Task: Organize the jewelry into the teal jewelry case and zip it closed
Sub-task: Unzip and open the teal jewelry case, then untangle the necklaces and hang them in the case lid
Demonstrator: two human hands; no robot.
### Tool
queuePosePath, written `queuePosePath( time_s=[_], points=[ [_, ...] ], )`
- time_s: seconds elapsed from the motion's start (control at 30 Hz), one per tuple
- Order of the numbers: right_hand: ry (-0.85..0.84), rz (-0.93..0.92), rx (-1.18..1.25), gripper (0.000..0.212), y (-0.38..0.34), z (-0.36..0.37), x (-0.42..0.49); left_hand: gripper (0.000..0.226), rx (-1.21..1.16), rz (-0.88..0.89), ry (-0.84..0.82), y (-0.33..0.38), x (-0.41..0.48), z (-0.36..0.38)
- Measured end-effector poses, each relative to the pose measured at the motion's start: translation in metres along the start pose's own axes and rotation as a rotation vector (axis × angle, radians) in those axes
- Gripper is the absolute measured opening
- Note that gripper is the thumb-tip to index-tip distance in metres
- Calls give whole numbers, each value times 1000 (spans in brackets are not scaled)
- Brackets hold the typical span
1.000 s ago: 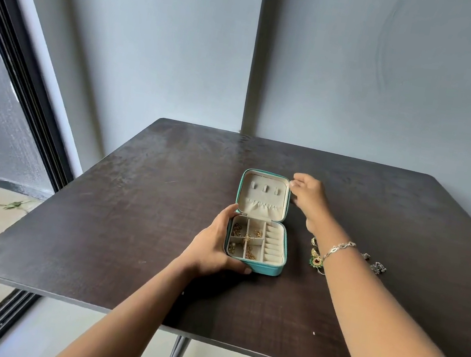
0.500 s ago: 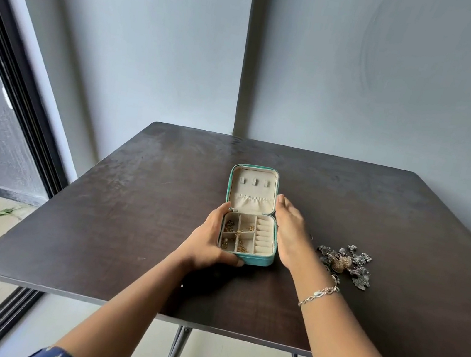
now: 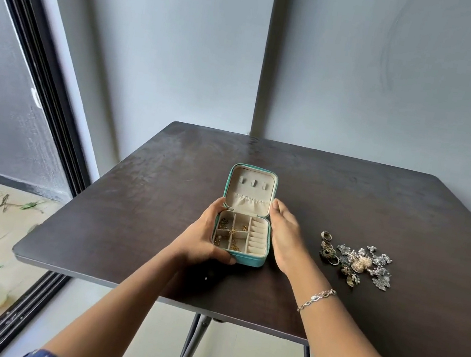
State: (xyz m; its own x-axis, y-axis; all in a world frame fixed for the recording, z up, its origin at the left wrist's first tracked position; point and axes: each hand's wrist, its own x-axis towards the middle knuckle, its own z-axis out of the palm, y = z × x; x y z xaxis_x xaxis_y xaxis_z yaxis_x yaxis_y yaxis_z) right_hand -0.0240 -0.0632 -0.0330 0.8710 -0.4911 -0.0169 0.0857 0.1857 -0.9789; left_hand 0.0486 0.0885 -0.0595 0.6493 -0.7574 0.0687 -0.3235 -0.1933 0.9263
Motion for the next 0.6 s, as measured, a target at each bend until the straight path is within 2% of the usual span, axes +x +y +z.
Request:
queuePosePath(
  time_s=[0.13,0.2,0.3,0.33,0.4,0.5,0.6],
  points=[
    [21,12,-42,26,0,2,-1,116,5,-24,10,-3,-5,-1],
    [79,-35,-157,26,-2,1,-1,117,33,-29,25,-3,-7,0],
    [249,-286,-590,24,-4,-4,0,116,68,-20,38,-3,-9,0],
    [251,-398,-732,22,-6,-4,0,116,78,-20,41,-3,-9,-1],
    [92,-516,-876,20,-15,2,1,115,96,-20,45,-2,-10,-1],
    [-265,-439,-1106,17,-28,18,0,118,130,-16,40,2,-11,-2],
    [-461,-408,-1288,16,-29,32,1,122,165,-14,34,6,-12,-2]
  ],
)
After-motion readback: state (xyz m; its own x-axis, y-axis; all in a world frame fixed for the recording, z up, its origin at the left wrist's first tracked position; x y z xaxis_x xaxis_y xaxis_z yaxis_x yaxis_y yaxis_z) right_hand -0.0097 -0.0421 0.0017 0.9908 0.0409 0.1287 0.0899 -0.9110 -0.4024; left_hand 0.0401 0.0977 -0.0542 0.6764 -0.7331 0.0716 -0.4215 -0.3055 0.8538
